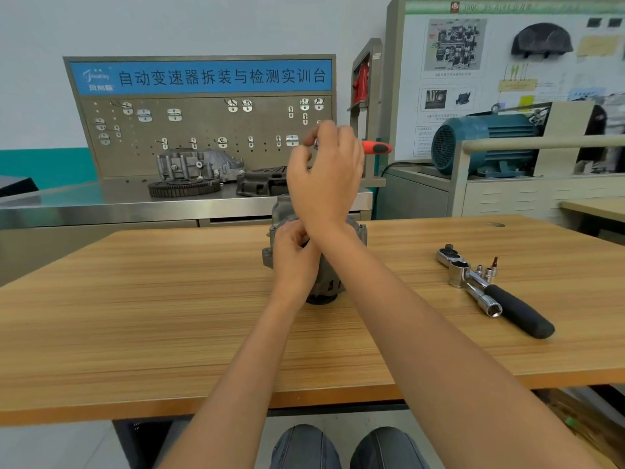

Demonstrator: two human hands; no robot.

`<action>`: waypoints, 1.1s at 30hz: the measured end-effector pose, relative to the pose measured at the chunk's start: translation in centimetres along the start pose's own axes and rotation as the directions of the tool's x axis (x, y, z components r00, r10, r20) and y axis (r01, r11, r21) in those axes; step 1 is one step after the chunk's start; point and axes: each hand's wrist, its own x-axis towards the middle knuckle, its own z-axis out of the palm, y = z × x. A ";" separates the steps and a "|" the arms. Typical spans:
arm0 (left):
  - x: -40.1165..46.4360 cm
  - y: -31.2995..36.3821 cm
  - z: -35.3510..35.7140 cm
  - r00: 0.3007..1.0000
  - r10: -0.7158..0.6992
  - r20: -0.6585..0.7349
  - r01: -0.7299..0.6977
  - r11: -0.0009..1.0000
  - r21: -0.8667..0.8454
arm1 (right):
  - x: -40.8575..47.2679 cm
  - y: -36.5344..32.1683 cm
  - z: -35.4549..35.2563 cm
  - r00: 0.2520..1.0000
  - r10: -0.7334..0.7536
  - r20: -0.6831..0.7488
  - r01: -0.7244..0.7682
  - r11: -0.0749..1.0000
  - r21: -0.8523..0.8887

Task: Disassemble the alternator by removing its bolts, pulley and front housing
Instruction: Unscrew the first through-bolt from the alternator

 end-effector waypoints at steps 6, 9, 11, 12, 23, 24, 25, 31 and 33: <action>-0.3 0.5 -0.1 0.996 0.075 0.056 -0.075 0.997 -0.004 | 1.9 -0.8 -0.8 0.883 0.336 0.329 -0.462 0.746 0.479; -0.3 0.3 -0.2 0.993 0.097 0.061 -0.099 0.995 0.024 | 2.6 -0.7 -0.7 0.796 0.351 0.493 -0.596 0.598 0.536; -0.2 0.1 -0.2 0.995 0.088 0.052 -0.090 0.995 0.051 | 2.8 -0.5 -0.5 0.771 0.357 0.528 -0.630 0.551 0.548; -0.2 0.1 -0.2 0.995 0.088 0.048 -0.091 0.994 0.063 | 2.9 -0.4 -0.5 0.767 0.372 0.523 -0.636 0.549 0.542; 0.3 -0.5 -0.1 1.000 -0.010 0.005 0.010 1.000 0.023 | 0.1 -0.1 -0.3 0.999 -0.033 0.016 0.034 0.999 -0.036; 0.3 -0.5 -0.1 1.000 -0.009 0.016 0.008 1.000 0.028 | 0.3 -0.3 -0.4 0.999 -0.017 0.040 0.017 1.000 -0.008; 0.3 -0.4 -0.2 1.000 -0.003 0.029 0.003 1.000 0.021 | 0.5 -0.5 -0.4 0.998 0.016 0.065 -0.017 1.000 0.021; -0.1 0.0 -0.3 0.993 0.086 0.086 -0.084 0.996 -0.027 | 2.3 -1.1 -0.6 0.917 0.312 0.248 -0.384 0.856 0.345; -0.1 -0.1 -0.4 0.991 0.094 0.091 -0.093 0.996 -0.015 | 2.7 -1.0 -0.7 0.885 0.354 0.302 -0.460 0.764 0.452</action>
